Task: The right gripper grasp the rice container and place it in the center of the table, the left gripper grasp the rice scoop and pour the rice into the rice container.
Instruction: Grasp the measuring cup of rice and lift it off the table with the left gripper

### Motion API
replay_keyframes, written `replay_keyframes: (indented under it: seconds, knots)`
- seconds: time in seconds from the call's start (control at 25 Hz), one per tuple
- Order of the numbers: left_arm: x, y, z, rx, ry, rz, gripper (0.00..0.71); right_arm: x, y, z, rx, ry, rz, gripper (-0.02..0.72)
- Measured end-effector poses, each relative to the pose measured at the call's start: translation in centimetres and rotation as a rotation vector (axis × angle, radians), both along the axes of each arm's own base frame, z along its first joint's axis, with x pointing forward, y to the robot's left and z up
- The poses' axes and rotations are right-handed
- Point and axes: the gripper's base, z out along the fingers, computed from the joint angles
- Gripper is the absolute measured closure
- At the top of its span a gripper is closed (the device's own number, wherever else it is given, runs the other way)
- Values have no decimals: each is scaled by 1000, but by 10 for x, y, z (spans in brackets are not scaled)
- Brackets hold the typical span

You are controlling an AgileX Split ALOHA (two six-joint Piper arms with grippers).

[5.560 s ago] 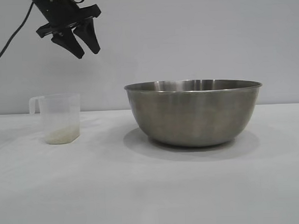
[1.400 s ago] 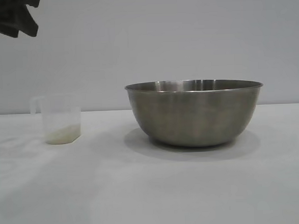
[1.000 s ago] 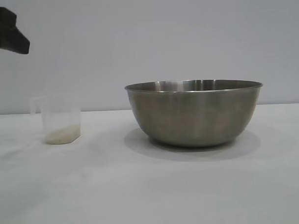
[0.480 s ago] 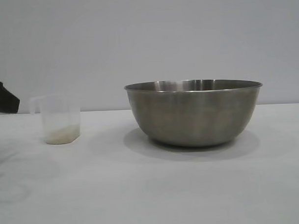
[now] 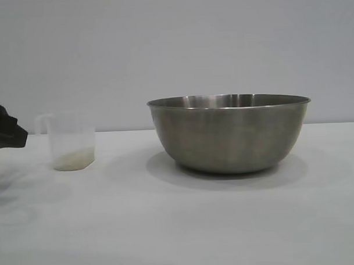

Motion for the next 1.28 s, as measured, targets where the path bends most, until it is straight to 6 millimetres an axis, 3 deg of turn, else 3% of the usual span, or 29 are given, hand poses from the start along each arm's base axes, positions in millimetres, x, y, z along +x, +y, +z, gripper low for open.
replay_keyframes:
  seconds: [0.96, 1.08, 1.16, 1.28]
  knots:
    - [51, -9, -17, 11, -80, -43, 291, 0, 0, 0, 0, 0, 0, 267]
    - [55, -10, -15, 11, -95, -54, 434, 0, 0, 0, 0, 0, 0, 267]
    - [56, -11, -14, 12, -100, -58, 594, 0, 0, 0, 0, 0, 0, 267]
    - [56, -13, -14, 18, -103, -85, 710, 0, 0, 0, 0, 0, 0, 267]
